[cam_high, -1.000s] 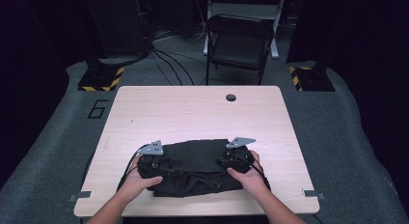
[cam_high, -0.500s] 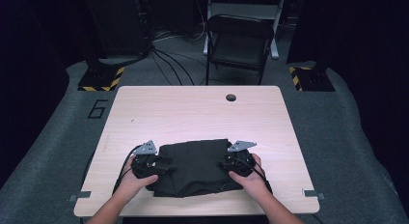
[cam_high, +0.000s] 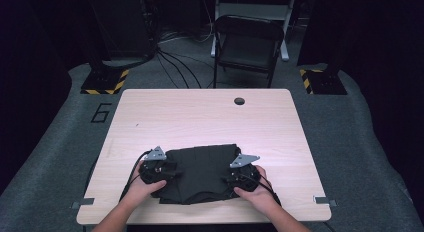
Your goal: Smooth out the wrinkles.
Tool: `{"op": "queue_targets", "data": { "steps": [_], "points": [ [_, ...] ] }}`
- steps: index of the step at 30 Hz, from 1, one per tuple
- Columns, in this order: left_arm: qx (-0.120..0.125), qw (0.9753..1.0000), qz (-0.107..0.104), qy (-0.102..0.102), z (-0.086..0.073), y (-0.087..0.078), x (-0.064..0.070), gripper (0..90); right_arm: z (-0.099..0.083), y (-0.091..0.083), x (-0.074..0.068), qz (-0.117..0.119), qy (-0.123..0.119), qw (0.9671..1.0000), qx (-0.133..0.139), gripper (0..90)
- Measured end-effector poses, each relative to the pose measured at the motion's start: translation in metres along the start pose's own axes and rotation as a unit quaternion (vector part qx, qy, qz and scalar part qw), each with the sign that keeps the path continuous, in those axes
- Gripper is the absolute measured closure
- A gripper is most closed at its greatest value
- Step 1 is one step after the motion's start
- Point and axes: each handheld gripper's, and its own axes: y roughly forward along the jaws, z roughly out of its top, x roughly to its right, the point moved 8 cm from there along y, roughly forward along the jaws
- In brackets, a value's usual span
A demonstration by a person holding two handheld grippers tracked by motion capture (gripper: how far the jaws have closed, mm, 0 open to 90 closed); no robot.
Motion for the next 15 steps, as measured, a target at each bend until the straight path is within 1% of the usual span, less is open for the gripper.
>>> {"op": "queue_targets", "data": {
  "steps": [1,2,3,4,5,7,8,9,10,11,12,13,14,15],
  "points": [
    [-0.002,1.0,0.003,0.001,-0.001,0.001,-0.002,46.0,-0.003,0.001,0.0,0.001,0.001,1.0,-0.007,51.6],
    [0.0,1.0,0.001,-0.006,-0.002,0.001,-0.003,45.8,-0.005,0.002,0.001,0.001,-0.005,1.0,-0.006,51.6],
    [0.001,1.0,0.0,-0.006,-0.003,0.001,-0.005,45.7,-0.006,0.002,0.0,0.0,-0.001,1.0,-0.007,51.6],
    [0.001,1.0,0.002,-0.01,-0.004,0.002,-0.006,45.7,-0.007,0.002,0.0,0.001,-0.003,1.0,-0.007,51.6],
    [0.005,0.9999,0.003,-0.012,-0.004,0.003,-0.006,45.7,-0.008,0.002,0.0,0.001,0.002,1.0,-0.009,51.6],
    [-0.001,1.0,0.002,-0.008,-0.005,0.003,-0.008,46.0,-0.009,0.002,0.0,0.0,0.001,1.0,-0.008,51.7],
    [0.002,0.9999,0.004,-0.014,-0.005,0.004,-0.008,46.3,-0.01,0.002,-0.001,0.0,0.004,0.9999,-0.01,51.7],
    [0.0,0.9999,0.002,-0.01,-0.005,0.005,-0.008,46.7,-0.012,0.002,0.0,-0.001,-0.001,0.9999,-0.01,51.7],
    [-0.002,1.0,0.004,-0.008,-0.005,0.005,-0.01,46.9,-0.012,0.002,0.0,-0.002,0.003,1.0,-0.006,51.6],
    [-0.003,0.9999,0.002,-0.011,-0.005,0.006,-0.01,47.0,-0.012,0.002,0.0,-0.001,0.005,1.0,-0.005,51.6],
    [-0.002,0.9999,0.006,-0.009,-0.005,0.007,-0.011,47.1,-0.012,0.003,0.001,0.0,0.005,1.0,-0.004,51.6],
    [-0.002,0.9999,0.006,-0.014,-0.004,0.007,-0.011,47.1,-0.012,0.003,0.001,0.001,0.008,1.0,-0.004,51.6],
    [0.001,0.9999,0.009,-0.014,-0.003,0.008,-0.012,47.1,-0.012,0.004,0.001,0.0,0.014,0.9999,-0.004,51.7],
    [-0.007,0.9999,0.007,-0.01,-0.003,0.007,-0.013,46.9,-0.012,0.004,0.001,0.0,0.015,0.9999,-0.005,51.7]
  ]
}}
